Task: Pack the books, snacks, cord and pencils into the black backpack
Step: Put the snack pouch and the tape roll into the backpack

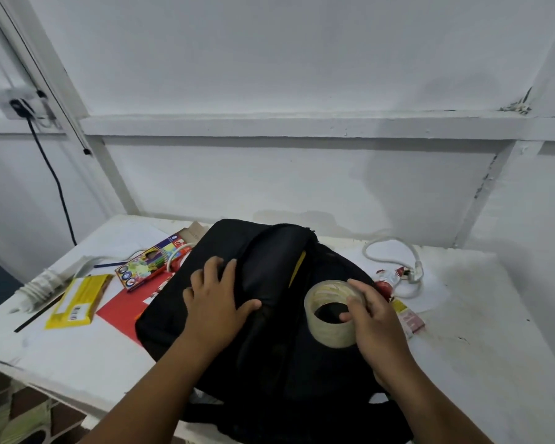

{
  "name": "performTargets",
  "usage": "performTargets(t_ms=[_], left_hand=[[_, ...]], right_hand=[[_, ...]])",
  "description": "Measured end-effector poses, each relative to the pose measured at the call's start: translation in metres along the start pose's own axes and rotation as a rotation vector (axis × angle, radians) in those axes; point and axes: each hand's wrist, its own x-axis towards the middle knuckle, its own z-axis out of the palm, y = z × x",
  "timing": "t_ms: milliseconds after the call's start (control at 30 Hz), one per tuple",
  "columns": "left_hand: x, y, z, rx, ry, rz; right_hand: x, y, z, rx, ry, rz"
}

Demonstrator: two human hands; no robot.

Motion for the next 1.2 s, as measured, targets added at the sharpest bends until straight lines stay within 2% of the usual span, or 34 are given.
performTargets(t_ms=[67,233,367,467,567,667,800,933,1067,1200], left_hand=[[-0.008,0.008,0.011,-0.11,-0.038,0.04],[-0.029,0.014,0.031,-0.153,-0.308,0.047],[-0.024,-0.002,0.014,-0.439,-0.228,0.081],[-0.011,-0.017,-0.015,-0.655,-0.247,0.075],[-0.005,-0.026,-0.037,-0.792,-0.287,0.081],[-0.007,-0.023,-0.045,-0.836,-0.251,0.098],[-0.011,-0.02,-0.045,-0.876,-0.229,0.074],[-0.012,-0.021,-0.044,-0.904,-0.226,0.044],[-0.013,-0.019,-0.041,-0.901,-0.221,0.04],[-0.012,-0.02,-0.043,-0.895,-0.221,0.044]], right_hand=[[0.0,0.002,0.002,-0.004,-0.001,0.009],[-0.002,0.005,0.008,-0.029,-0.02,0.024],[-0.005,0.006,0.013,-0.041,-0.084,0.033],[-0.006,0.005,0.021,-0.061,-0.154,0.04],[-0.006,0.002,0.037,-0.124,-0.274,0.004],[-0.007,-0.001,0.056,-0.209,-0.438,-0.034],[-0.005,0.017,0.07,-0.221,-0.705,0.041],[-0.002,0.043,0.069,-0.304,-0.72,-0.019],[-0.002,0.036,0.07,-0.36,-0.733,-0.161],[0.002,0.04,0.079,-0.47,-0.597,-0.319]])
